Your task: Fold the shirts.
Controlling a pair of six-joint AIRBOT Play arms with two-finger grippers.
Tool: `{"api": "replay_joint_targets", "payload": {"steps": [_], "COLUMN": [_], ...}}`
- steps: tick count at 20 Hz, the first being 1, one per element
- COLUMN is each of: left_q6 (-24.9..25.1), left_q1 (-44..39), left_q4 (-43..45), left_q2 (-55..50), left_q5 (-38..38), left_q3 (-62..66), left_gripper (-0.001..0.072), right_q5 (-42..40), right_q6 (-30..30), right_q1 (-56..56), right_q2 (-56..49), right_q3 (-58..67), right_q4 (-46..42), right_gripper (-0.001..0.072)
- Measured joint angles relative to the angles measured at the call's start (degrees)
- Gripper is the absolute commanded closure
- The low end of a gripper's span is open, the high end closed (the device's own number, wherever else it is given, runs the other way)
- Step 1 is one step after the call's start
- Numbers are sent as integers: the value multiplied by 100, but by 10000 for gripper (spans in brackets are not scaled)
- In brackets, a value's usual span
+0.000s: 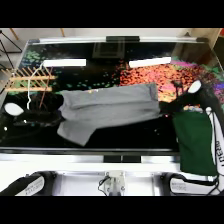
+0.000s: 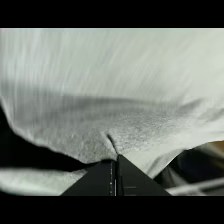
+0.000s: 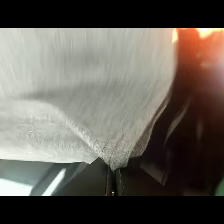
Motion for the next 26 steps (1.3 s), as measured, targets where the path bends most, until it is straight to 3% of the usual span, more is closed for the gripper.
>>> {"api": "replay_joint_targets", "payload": {"steps": [11,12,13,14,15,22,26], "left_q6": [-210,-221,-240,-251,-271,-286,-278], "left_q1": [28,31,28,17,11,46,9], "left_q4": [-116,-127,-151,-173,-225,-365,-387], "left_q2": [-2710,-2935,-3165,-3375,-3552,-3884,-3615], "left_q5": [313,313,315,304,260,-289,-411], "left_q3": [3222,3390,3526,3620,3685,3884,3928], "left_gripper": [673,646,476,223,112,87,87], "right_q5": [-988,-1073,-1123,-1165,-1191,-1093,-916], "right_q6": [459,533,588,638,658,564,509], "right_q1": [531,553,566,586,592,310,140], "right_q2": [-2175,-2350,-2494,-2618,-2704,-2754,-2962], "right_q3": [2769,2896,2977,3042,3093,3202,3209], "right_q4": [-201,-216,-245,-262,-273,-431,105], "right_gripper": [653,651,530,136,28,26,28]}}
